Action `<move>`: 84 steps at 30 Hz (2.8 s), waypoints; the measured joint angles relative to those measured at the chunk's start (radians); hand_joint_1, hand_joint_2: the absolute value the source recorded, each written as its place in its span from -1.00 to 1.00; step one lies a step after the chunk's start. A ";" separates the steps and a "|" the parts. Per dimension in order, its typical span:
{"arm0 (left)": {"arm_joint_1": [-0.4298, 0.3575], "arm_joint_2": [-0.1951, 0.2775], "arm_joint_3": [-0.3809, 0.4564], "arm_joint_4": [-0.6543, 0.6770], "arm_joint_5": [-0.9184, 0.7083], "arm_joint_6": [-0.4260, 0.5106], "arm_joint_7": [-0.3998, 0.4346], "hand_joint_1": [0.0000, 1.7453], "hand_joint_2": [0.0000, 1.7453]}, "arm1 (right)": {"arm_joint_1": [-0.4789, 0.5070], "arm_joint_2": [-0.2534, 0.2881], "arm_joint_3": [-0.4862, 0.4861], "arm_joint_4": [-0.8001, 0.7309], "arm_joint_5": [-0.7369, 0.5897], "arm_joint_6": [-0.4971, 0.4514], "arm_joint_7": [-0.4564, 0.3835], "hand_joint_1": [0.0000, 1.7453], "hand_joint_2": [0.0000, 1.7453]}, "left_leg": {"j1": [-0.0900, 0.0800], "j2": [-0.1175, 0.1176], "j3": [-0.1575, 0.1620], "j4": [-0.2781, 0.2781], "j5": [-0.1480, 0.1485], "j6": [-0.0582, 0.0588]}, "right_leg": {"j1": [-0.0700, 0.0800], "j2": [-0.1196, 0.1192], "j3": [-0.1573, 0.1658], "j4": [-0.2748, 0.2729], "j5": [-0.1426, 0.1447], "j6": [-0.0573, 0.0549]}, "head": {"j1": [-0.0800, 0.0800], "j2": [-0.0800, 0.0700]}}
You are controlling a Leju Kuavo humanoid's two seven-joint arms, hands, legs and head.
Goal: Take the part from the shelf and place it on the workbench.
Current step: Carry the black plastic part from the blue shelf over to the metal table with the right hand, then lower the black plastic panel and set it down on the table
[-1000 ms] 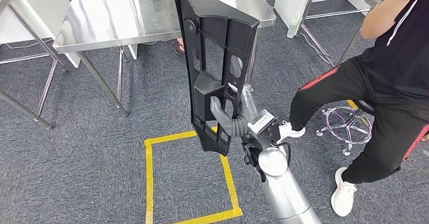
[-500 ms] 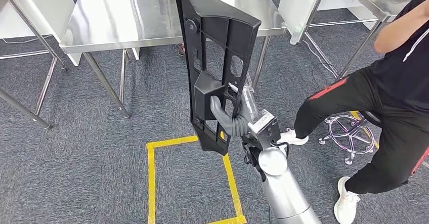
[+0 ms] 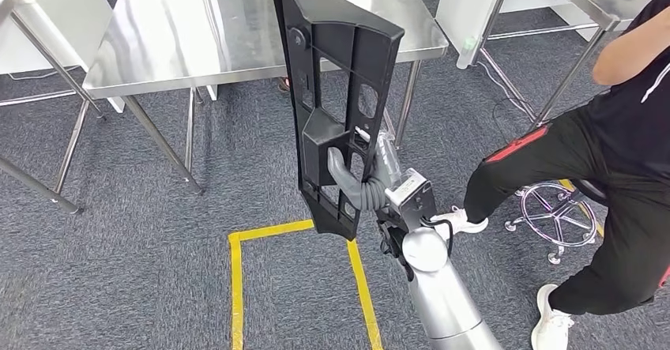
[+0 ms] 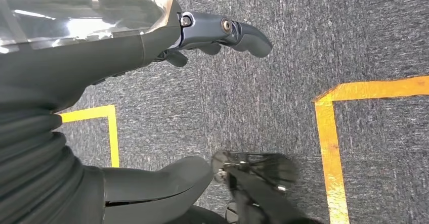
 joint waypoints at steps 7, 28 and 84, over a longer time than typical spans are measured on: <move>0.000 0.001 0.001 0.000 -0.002 -0.002 -0.004 -1.00 1.00 | -0.002 0.000 0.000 0.006 0.005 -0.006 0.000 1.00 1.00 | 0.000 0.003 0.061 -0.256 0.147 0.017 | 0.001 0.004 0.053 -0.009 -0.041 0.027 | 0.000 0.000; -0.003 -0.004 0.003 0.000 -0.013 -0.003 -0.008 -1.00 1.00 | 0.003 -0.003 -0.001 0.006 0.006 -0.016 -0.002 1.00 1.00 | -0.013 -0.003 0.130 -0.163 0.042 0.025 | 0.001 -0.001 -0.006 -0.007 0.018 0.007 | 0.002 0.000; 0.010 0.025 0.034 0.001 -0.019 -0.021 0.001 -1.00 1.00 | -0.028 0.054 0.099 0.037 0.096 -0.097 0.037 1.00 1.00 | -0.006 -0.008 0.170 -0.265 0.086 0.041 | 0.014 -0.002 -0.060 0.013 0.029 0.044 | 0.006 0.000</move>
